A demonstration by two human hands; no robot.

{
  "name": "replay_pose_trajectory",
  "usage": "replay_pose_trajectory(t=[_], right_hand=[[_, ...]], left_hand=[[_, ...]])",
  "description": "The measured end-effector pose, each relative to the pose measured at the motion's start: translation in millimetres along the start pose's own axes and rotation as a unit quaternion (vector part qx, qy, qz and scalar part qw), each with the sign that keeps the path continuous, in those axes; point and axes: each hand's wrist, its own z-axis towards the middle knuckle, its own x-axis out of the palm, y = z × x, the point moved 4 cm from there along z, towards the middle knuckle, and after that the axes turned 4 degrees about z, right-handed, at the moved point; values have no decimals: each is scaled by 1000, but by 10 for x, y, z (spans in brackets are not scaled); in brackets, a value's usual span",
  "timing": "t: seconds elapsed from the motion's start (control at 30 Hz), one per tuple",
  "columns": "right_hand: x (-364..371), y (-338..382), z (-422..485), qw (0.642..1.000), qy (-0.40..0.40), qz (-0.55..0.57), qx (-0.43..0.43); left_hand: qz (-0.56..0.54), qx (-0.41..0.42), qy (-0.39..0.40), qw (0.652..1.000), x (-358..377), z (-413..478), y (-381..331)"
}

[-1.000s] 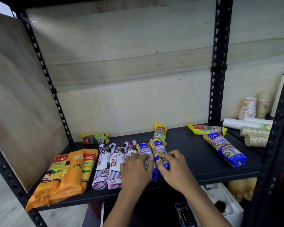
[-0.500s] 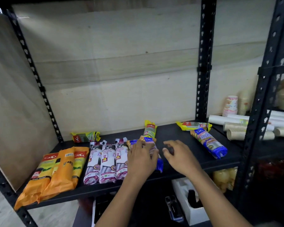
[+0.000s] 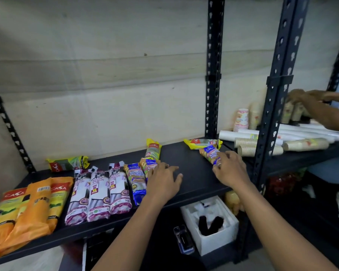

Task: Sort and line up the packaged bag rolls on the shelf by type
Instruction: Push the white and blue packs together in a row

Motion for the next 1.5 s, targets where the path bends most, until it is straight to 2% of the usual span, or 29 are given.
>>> replay_pose_trajectory(t=[0.13, 0.37, 0.63, 0.8, 1.03, 1.23, 1.4, 1.5], right_hand=[[87, -124, 39, 998, 57, 19, 24], [140, -60, -45, 995, 27, 94, 17], [301, 350, -288, 981, 46, 188, -26], [409, 666, -395, 973, 74, 210, -53], [506, 928, -470, 964, 114, 220, -100], [509, 1061, -483, 961, 126, 222, -108], [519, 1087, -494, 960, 123, 229, -104], [537, 1078, -501, 961, 119, 227, -104]], left_hand=[[4, 0, -13, 1000, 31, -28, 52], [-70, -46, -31, 996, 24, -20, 128], [-138, -62, -21, 988, 9, -12, 143], [-173, -66, -5, 983, 4, -32, 159], [-143, -52, 5, 988, -36, -41, 144], [-90, -44, -34, 994, -267, -19, 349], [-14, -44, -25, 999, -434, -113, 675], [6, -47, 6, 999, -439, -200, 802]])
